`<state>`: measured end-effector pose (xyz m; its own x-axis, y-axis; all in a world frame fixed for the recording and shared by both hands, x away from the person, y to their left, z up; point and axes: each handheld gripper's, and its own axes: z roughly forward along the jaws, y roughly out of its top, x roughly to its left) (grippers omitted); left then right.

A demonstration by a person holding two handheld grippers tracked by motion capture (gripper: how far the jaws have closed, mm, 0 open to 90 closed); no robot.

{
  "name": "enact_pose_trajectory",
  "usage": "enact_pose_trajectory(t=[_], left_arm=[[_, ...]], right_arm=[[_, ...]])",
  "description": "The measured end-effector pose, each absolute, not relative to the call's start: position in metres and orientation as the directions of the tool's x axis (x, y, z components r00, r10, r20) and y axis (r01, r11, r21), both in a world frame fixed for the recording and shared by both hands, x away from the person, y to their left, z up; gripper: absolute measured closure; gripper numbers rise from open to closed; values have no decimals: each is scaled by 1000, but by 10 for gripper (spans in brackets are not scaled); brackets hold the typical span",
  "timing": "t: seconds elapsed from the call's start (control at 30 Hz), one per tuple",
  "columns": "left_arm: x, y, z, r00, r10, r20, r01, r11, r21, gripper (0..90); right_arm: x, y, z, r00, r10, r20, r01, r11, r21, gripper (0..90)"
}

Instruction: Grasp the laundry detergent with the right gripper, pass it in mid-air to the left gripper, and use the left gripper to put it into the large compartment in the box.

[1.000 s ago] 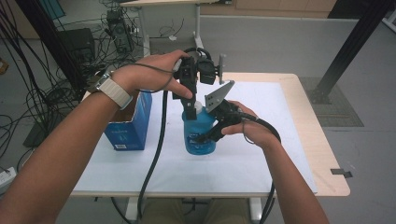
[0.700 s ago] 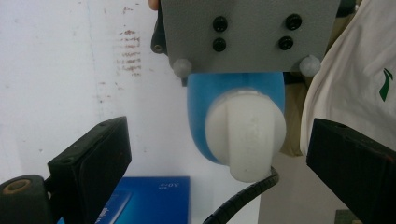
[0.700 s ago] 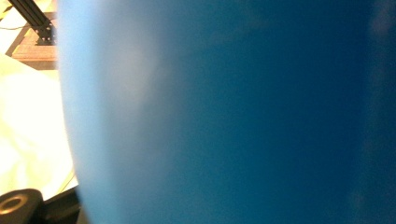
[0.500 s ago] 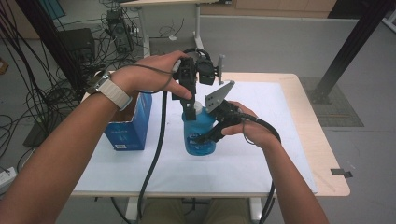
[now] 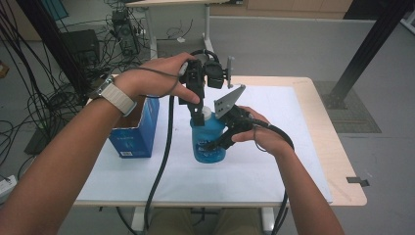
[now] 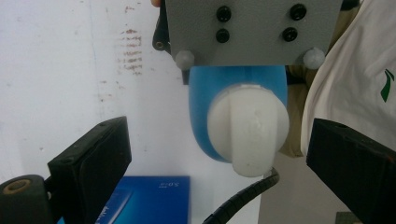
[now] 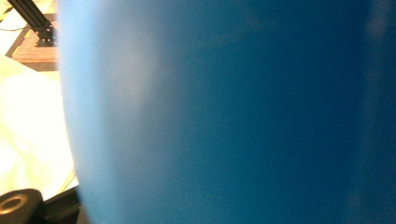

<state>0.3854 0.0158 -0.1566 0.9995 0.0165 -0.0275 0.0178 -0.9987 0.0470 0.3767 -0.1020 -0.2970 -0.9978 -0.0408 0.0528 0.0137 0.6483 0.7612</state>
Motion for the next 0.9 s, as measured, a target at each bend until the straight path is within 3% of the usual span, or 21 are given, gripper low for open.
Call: enact_pose_trajectory(t=[0.9], left_arm=[[384,19,-156,1000,22,-21,23,-998,52,70]], right_arm=[[377,-102,-296,-998,-40,55,17,641,767,435]])
